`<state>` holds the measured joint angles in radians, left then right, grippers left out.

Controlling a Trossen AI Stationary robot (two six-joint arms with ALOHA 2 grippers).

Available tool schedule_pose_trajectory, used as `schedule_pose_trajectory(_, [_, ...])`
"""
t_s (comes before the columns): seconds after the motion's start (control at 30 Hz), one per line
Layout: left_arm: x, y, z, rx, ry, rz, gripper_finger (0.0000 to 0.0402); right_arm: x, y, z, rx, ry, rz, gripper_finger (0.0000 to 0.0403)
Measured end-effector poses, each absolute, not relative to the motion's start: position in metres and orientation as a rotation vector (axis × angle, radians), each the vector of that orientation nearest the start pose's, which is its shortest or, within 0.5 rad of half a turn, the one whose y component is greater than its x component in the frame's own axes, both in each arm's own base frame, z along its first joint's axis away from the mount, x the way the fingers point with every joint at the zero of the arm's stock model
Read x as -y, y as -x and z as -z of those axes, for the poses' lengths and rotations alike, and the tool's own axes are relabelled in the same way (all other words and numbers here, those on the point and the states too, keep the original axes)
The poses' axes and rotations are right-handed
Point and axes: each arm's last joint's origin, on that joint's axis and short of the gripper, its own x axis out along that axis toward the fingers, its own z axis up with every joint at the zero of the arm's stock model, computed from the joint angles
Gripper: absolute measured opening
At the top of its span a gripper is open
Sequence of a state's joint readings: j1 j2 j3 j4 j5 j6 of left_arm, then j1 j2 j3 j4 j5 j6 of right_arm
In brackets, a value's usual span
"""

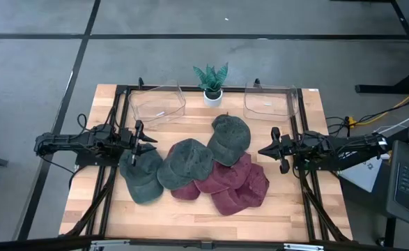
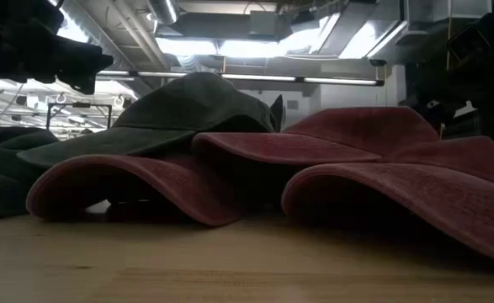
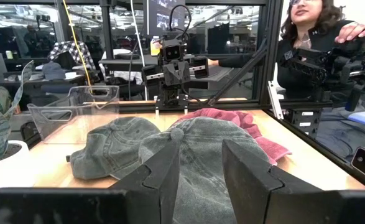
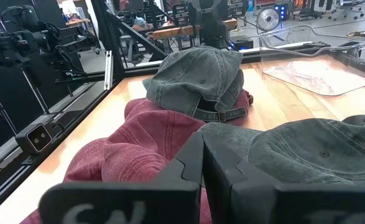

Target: Pick & Place hat

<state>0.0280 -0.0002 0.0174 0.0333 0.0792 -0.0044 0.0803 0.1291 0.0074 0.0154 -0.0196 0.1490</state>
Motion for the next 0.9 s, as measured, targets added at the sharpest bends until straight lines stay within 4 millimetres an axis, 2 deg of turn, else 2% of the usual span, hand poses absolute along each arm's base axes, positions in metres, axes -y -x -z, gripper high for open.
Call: schedule_pose_trajectory(0.9, [-0.0004, -0.0964, -0.1728, 0.051, 0.002, 0.051, 0.0116, -0.0091, -0.105, -0.1561, -0.126, -0.145, -0.091, 0.0008])
